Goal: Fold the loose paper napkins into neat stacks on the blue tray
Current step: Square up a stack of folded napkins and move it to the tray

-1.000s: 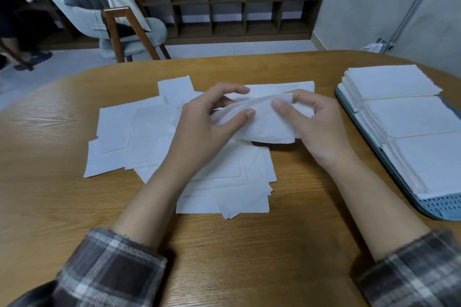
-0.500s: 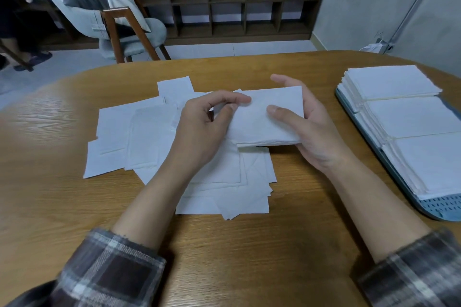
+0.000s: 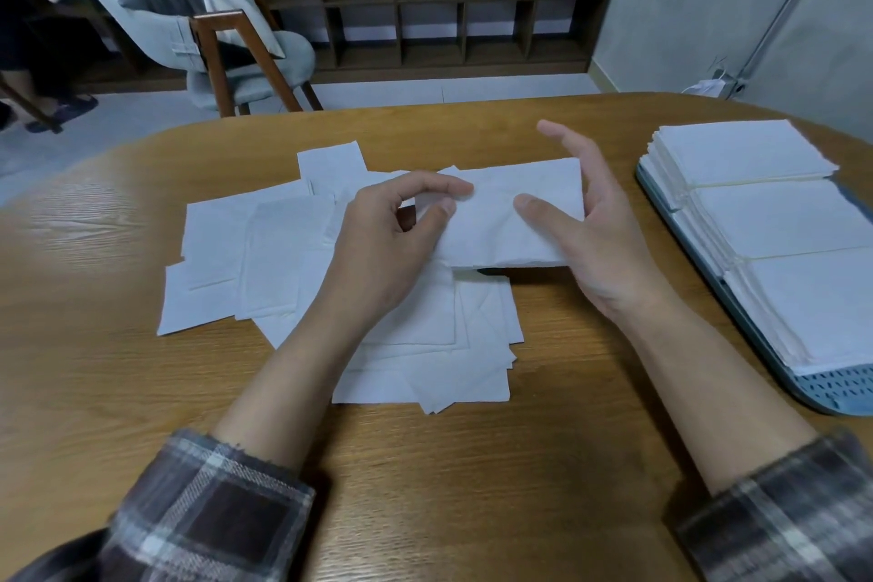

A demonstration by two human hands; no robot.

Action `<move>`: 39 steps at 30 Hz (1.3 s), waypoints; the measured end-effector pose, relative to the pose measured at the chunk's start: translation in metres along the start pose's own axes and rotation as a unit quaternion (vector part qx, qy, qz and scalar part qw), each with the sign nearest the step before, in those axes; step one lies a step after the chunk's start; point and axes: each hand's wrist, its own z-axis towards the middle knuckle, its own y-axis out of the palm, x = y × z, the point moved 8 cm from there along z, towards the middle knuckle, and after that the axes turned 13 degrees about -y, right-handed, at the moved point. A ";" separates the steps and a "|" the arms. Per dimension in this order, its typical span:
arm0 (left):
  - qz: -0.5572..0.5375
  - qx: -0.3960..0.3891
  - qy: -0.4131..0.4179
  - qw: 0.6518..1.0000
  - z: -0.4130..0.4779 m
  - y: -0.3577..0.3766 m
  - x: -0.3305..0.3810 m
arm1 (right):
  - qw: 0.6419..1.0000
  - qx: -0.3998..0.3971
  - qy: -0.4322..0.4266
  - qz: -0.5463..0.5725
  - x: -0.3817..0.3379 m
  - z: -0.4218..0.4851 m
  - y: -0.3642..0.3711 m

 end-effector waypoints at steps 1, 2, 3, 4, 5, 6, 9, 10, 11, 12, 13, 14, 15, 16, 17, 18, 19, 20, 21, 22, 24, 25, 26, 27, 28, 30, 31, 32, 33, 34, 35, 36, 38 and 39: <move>-0.002 0.007 -0.009 1.000 0.000 -0.001 -0.002 | 1.000 0.013 0.003 0.024 0.000 0.001 -0.002; -0.008 0.014 -0.019 1.000 0.001 -0.003 -0.004 | 0.997 0.032 0.011 0.074 0.000 0.002 -0.005; -0.016 0.020 -0.027 0.999 0.002 -0.005 -0.005 | 0.989 0.052 0.025 0.139 0.000 0.002 -0.007; -0.021 0.027 -0.032 0.999 0.002 -0.006 -0.005 | 0.978 0.066 0.038 0.194 0.000 0.003 -0.009; -0.026 0.032 -0.032 0.999 0.001 -0.008 -0.003 | 0.970 0.075 0.047 0.226 0.000 0.003 -0.010; -0.036 0.033 -0.031 0.998 0.001 -0.008 0.000 | 0.969 0.076 0.051 0.230 -0.001 0.003 -0.010; -0.119 -0.027 -0.051 0.991 -0.003 0.000 0.007 | 0.993 0.051 0.029 0.101 -0.001 0.001 -0.010; -0.133 -0.054 -0.050 0.988 -0.004 0.004 0.008 | 0.999 0.037 0.012 0.012 0.000 0.001 -0.011; -0.132 -0.074 -0.044 0.988 -0.004 0.007 0.008 | 0.998 0.022 0.000 -0.065 0.000 0.001 -0.010; -0.119 -0.084 -0.033 0.989 -0.004 0.009 0.008 | 0.994 0.010 -0.010 -0.110 0.000 0.002 -0.009; -0.097 -0.087 -0.020 0.991 -0.004 0.010 0.009 | 0.992 0.006 -0.015 -0.123 -0.001 0.002 -0.009; -0.068 -0.084 -0.006 0.994 -0.005 0.010 0.010 | 0.992 0.003 -0.016 -0.121 -0.002 0.002 -0.008; -0.041 -0.082 0.012 0.996 -0.006 0.010 0.013 | 0.993 0.001 -0.015 -0.113 -0.002 0.002 -0.007; -0.021 -0.085 0.033 0.996 -0.008 0.010 0.016 | 0.995 -0.005 -0.013 -0.103 -0.002 0.002 -0.006; -0.004 -0.091 0.053 0.994 -0.009 0.012 0.017 | 0.995 -0.016 -0.012 -0.093 -0.001 0.002 -0.004; 0.011 -0.094 0.063 0.993 -0.009 0.014 0.015 | 0.997 -0.030 -0.013 -0.076 -0.001 0.002 -0.001; 0.020 -0.094 0.065 0.993 -0.007 0.014 0.013 | 0.998 -0.046 -0.014 -0.052 -0.001 0.002 0.001; 0.021 -0.088 0.064 0.994 -0.006 0.013 0.011 | 0.998 -0.064 -0.014 -0.023 0.000 0.002 0.004; 0.018 -0.080 0.061 0.995 -0.004 0.011 0.010 | 0.996 -0.084 -0.013 0.006 -0.001 0.002 0.007; 0.015 -0.071 0.056 0.996 -0.003 0.009 0.009 | 0.994 -0.101 -0.010 0.030 -0.002 0.001 0.010; 0.008 -0.063 0.045 0.997 -0.001 0.005 0.008 | 0.992 -0.116 -0.009 0.043 -0.003 -0.001 0.014; 0.009 -0.062 0.040 0.997 -0.001 0.004 0.006 | 0.993 -0.112 -0.011 0.030 -0.003 -0.002 0.013; 0.013 -0.061 0.034 0.997 -0.001 0.004 0.005 | 0.994 -0.105 -0.016 0.003 -0.004 -0.002 0.012; 0.027 -0.060 0.030 0.997 -0.001 0.004 0.004 | 0.995 -0.095 -0.022 -0.035 -0.004 -0.002 0.009; 0.049 -0.061 0.028 0.997 0.000 0.004 0.003 | 0.994 -0.083 -0.025 -0.068 -0.004 -0.001 0.007; 0.110 -0.073 0.022 0.991 0.001 0.002 0.000 | 0.993 -0.056 -0.020 -0.105 -0.001 0.000 0.001; 0.148 -0.085 0.014 0.985 0.002 0.000 -0.003 | 0.993 -0.041 -0.015 -0.114 0.002 0.000 -0.002; 0.182 -0.099 0.002 0.978 0.004 -0.003 -0.007 | 0.992 -0.024 -0.008 -0.121 0.004 0.000 -0.005; 0.206 -0.114 -0.012 0.972 0.006 -0.006 -0.012 | 0.992 -0.009 -0.002 -0.128 0.006 0.001 -0.009; 0.220 -0.129 -0.023 0.967 0.007 -0.008 -0.017 | 0.991 0.002 0.001 -0.134 0.006 0.001 -0.011; 0.227 -0.144 -0.031 0.963 0.007 -0.010 -0.020 | 0.991 0.008 0.002 -0.137 0.006 0.001 -0.012; 0.234 -0.156 -0.037 0.959 0.007 -0.010 -0.023 | 0.990 0.011 0.002 -0.138 0.006 0.001 -0.012; 0.239 -0.171 -0.042 0.955 0.007 -0.009 -0.025 | 0.990 0.013 0.001 -0.138 0.006 0.000 -0.012; 0.236 -0.175 -0.041 0.955 0.007 -0.007 -0.025 | 0.990 0.013 0.002 -0.138 0.006 0.000 -0.012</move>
